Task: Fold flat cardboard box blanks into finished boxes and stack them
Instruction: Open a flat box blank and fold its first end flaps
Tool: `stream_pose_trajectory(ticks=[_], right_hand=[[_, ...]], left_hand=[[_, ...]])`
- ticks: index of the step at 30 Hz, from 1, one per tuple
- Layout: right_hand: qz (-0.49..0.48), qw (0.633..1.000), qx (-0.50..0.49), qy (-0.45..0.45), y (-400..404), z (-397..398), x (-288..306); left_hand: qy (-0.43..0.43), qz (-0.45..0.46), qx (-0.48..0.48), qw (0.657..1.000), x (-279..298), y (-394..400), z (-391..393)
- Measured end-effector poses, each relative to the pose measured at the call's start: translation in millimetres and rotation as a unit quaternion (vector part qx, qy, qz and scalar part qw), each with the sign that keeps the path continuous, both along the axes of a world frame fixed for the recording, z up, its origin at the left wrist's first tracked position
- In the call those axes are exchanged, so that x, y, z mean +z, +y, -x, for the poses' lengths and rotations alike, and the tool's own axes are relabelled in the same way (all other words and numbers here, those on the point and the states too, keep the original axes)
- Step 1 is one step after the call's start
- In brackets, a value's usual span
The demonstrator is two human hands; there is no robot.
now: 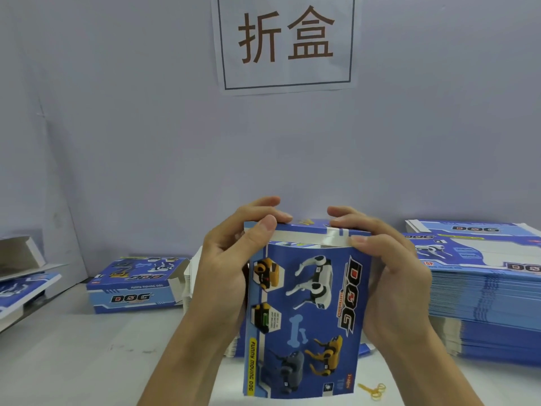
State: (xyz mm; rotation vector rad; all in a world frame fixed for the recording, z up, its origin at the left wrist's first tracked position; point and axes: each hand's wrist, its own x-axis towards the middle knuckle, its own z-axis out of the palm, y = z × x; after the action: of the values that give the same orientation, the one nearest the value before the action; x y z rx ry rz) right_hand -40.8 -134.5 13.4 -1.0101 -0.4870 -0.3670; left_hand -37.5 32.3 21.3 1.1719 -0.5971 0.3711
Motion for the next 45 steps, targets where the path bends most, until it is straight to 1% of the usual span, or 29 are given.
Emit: stream_pose_trajectory(ticks=[4,10,14,16,20,24,28,32,34,37,40,42,45], right_hand=[[-0.015,1.0,0.003,0.009,-4.1,2.3,2.8],[-0.02,0.999,0.003,0.03,-8.7,2.7,2.7],[-0.014,0.999,0.001,0.029,-10.7,2.1,2.4],[-0.019,0.999,-0.002,0.03,-9.9,0.5,1.2],[-0.039,0.999,-0.003,0.023,-7.7,-1.4,0.3],[-0.026,1.0,-0.01,-0.002,-6.2,0.8,1.3],[-0.037,0.999,-0.013,-0.008,-6.6,1.1,0.1],[-0.013,1.0,-0.014,-0.016,-9.0,-0.1,-0.5],[-0.001,1.0,-0.001,-0.026,-10.0,0.0,-0.3],[0.017,0.998,-0.002,-0.055,-8.3,1.3,-0.1],[0.006,0.999,-0.02,-0.045,-5.7,-1.1,-1.9],[0.014,0.998,-0.047,-0.032,-4.3,-5.1,-4.1],[0.039,0.994,-0.098,-0.037,-2.3,-10.0,-8.2]], left_hand=[[0.004,0.001,-0.047,0.999,-2.2,-2.1,1.9],[-0.016,-0.025,-0.062,0.998,-7.2,-1.4,-1.9],[-0.044,-0.112,-0.077,0.99,-10.3,5.7,-1.0],[-0.054,-0.127,-0.062,0.988,-11.2,7.0,-1.7],[-0.065,-0.119,-0.056,0.989,-10.6,6.5,-2.6],[-0.042,-0.072,-0.045,0.995,-9.9,3.0,-3.6],[-0.045,-0.07,-0.037,0.996,-8.0,-1.7,-3.6],[-0.046,-0.064,-0.042,0.996,-8.4,-0.3,-4.4],[-0.05,-0.078,-0.048,0.995,-9.9,1.8,-3.9],[-0.068,-0.112,-0.025,0.991,-9.3,1.8,-0.5],[-0.082,-0.108,0.007,0.991,-6.5,0.5,2.3],[-0.089,-0.118,0.038,0.988,-7.1,-0.1,1.7],[-0.102,-0.135,0.071,0.983,-9.6,-0.2,-1.7]])
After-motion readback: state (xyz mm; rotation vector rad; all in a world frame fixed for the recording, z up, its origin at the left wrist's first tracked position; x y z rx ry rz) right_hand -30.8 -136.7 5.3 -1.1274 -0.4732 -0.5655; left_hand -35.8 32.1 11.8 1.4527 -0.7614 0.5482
